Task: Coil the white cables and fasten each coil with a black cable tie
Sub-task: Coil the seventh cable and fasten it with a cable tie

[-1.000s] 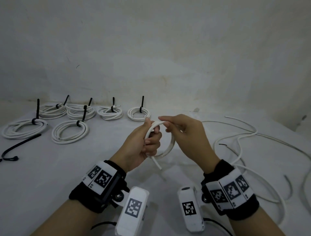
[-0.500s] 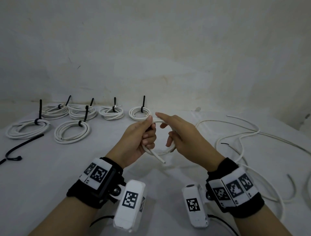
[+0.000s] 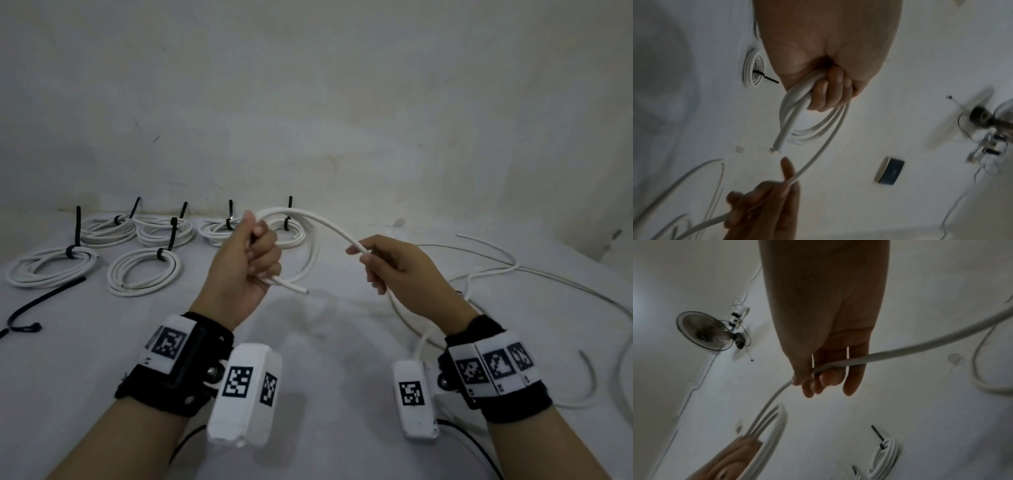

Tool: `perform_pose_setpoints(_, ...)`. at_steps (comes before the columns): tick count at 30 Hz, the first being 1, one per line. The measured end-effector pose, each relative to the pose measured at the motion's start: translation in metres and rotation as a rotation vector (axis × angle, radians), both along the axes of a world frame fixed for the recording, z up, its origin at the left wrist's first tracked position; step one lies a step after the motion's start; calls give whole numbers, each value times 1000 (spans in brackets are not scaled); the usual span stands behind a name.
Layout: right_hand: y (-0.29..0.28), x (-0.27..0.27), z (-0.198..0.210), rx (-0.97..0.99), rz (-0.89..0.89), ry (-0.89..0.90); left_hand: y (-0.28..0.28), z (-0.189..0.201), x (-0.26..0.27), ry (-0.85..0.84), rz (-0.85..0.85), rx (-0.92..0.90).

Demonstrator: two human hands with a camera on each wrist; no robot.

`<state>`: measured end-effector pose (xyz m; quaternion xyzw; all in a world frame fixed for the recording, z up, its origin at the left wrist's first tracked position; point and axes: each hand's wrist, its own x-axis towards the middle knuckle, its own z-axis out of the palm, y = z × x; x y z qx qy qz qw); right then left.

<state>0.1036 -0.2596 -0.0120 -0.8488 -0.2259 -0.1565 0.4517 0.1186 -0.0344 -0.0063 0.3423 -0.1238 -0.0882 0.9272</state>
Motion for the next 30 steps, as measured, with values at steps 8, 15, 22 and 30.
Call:
perform_pose_setpoints(8, -22, 10, -16, -104, -133, 8, 25, -2, 14, -13, 114, -200)
perform_pose_setpoints(15, -11, 0, -4, -491, -151, -102, 20, -3, 13, -22, 174, -170)
perform_pose_setpoints(22, 41, -35, 12, -856, 5, -146, 8, -4, 9, -111, 296, 53)
perform_pose_setpoints(30, 47, -46, 20, -600, 155, -290, -10, -16, -5, -354, 248, 715)
